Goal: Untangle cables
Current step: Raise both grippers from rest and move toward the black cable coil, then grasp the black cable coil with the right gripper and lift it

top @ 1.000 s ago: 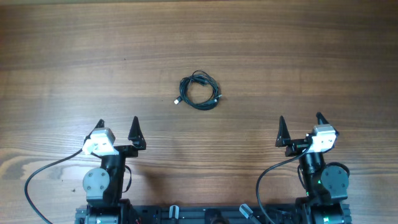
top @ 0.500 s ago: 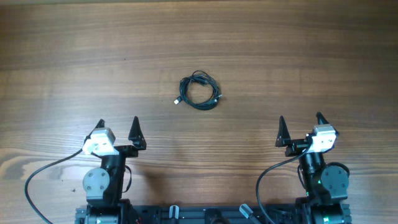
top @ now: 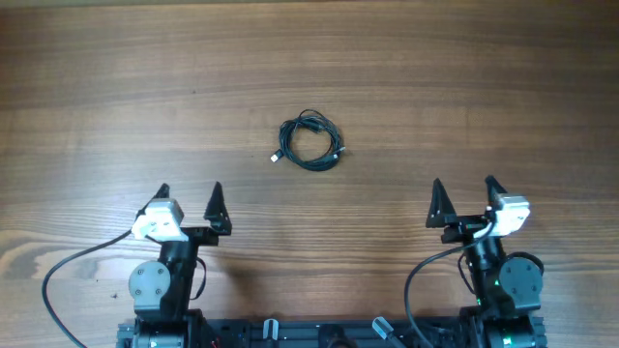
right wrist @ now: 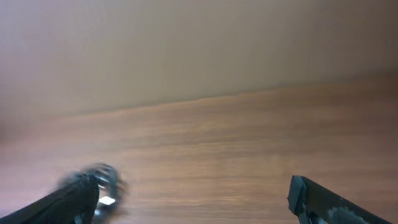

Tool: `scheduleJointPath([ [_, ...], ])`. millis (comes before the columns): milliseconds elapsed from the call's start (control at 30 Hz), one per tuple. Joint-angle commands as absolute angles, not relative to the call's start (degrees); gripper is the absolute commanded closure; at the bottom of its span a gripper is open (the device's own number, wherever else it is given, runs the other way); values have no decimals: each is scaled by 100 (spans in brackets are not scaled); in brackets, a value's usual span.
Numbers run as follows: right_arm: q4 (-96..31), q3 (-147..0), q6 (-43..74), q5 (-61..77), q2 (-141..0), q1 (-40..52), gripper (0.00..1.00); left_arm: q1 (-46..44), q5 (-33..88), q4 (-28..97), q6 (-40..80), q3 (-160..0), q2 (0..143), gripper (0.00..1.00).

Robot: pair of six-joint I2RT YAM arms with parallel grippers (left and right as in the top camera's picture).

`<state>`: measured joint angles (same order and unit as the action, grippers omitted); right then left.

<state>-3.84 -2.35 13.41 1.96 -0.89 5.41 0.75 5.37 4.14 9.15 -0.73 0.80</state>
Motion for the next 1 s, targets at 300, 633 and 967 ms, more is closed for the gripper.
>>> scheduleJointPath([
  [300,-1518,-2582,2091,3315,-1931,528,0,47,2073,2038,1594,-3118,2180,0],
  [633,-4359,-5658,1074,4101,-5828,558,0,49,2591,4189,1671,-5188,4652,0],
  [967,-4224,-6208,-167,2628,-8626,3223,0,49,2589,5319,1367,-6866,6702,0],
])
